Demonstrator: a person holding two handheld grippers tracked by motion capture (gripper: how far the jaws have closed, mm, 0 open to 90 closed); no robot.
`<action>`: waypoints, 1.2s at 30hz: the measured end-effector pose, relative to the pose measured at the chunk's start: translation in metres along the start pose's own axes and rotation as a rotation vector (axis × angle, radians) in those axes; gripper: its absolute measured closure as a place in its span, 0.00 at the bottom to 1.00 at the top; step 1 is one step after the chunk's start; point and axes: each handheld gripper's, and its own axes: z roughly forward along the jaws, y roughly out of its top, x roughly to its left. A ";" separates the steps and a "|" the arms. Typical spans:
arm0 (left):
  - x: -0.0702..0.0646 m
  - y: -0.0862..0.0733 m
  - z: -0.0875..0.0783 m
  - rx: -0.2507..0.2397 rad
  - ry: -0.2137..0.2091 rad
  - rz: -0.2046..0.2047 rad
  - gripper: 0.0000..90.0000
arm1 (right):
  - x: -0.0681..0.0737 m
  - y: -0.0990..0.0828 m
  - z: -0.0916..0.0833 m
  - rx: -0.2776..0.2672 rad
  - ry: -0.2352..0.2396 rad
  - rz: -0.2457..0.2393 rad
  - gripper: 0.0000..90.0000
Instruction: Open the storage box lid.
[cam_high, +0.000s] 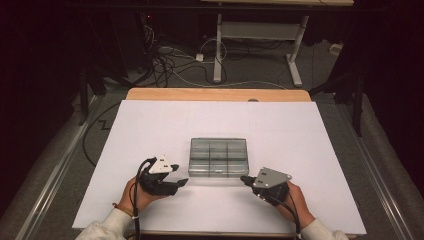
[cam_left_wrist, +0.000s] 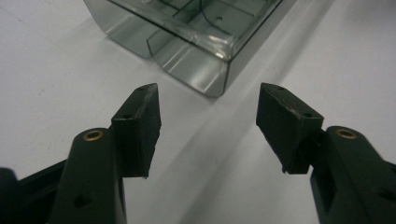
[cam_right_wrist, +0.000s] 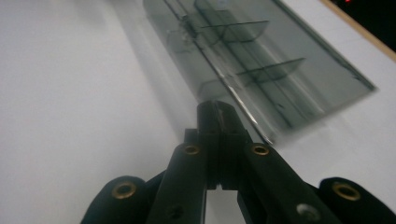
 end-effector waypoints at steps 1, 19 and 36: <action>0.000 0.000 0.000 0.000 0.000 0.000 0.46 | 0.000 0.000 0.000 0.000 0.000 0.000 1.00; 0.005 0.014 0.012 -0.032 -0.074 -0.052 0.59 | 0.012 0.019 0.054 0.064 0.036 -0.041 1.00; 0.006 0.014 0.011 -0.057 -0.055 -0.056 0.66 | 0.016 0.036 0.059 0.018 0.043 -0.054 1.00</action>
